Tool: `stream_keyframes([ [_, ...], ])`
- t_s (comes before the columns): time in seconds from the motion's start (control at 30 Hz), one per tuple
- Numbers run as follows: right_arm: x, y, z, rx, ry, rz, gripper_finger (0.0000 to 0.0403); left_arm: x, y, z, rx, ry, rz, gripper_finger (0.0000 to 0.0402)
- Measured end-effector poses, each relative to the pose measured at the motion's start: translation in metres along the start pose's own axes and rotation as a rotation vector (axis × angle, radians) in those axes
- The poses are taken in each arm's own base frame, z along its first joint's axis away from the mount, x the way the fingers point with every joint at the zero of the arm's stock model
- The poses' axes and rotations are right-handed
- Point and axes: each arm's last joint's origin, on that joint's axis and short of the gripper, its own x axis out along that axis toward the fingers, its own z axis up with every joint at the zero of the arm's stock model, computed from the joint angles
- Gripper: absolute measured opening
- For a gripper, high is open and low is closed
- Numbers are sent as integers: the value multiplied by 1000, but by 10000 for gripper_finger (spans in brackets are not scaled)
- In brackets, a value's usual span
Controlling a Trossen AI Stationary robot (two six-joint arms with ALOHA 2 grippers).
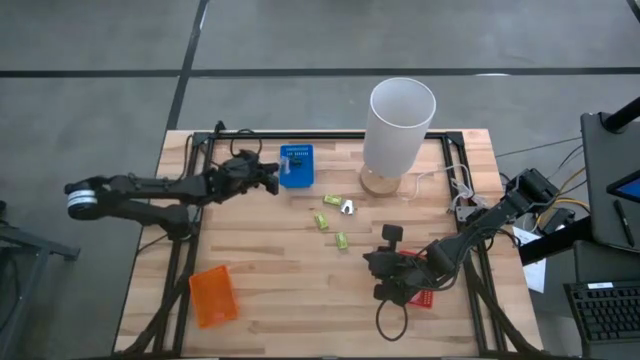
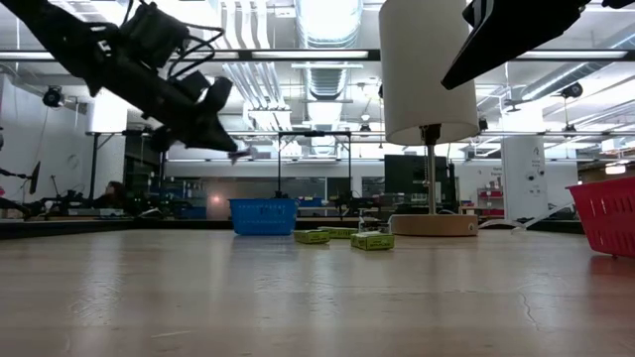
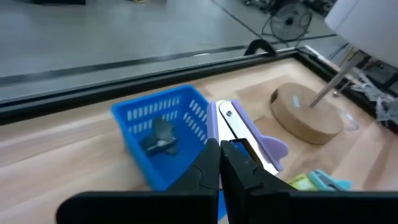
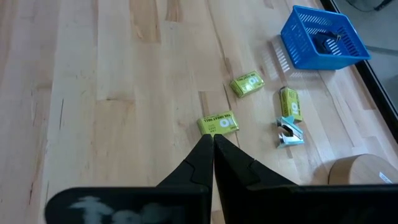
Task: Pick and place Stapler, Stapler remover, tape
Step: Put the purple staple remover into the blue bin, then put the blue staple remover into the blue bin
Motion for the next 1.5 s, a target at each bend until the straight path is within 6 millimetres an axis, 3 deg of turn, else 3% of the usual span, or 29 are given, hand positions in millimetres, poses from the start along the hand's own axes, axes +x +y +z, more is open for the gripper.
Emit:
stream_keyframes([
  [0.37, 0, 0, 0, 0, 0, 0, 8, 47, -11, -22, 33, 84, 36, 3],
  [0.73, 0, 0, 0, -1, 1, 0, 8, 77, -20, -23, 128, 205, 148, 20],
  [0.93, 0, 0, 0, -1, 1, 0, 8, 76, -33, -12, 144, 166, 105, 18],
  [1.13, 0, 0, 0, -3, 1, 0, 8, 62, -66, 0, 200, 89, -105, 37],
  [1.3, 0, 0, 0, -7, 0, 0, 8, 56, -95, -3, 320, 83, -238, 79],
  [1.5, 0, 1, 1, 1, -10, 5, 8, 60, -116, -4, 200, 101, -282, 154],
])
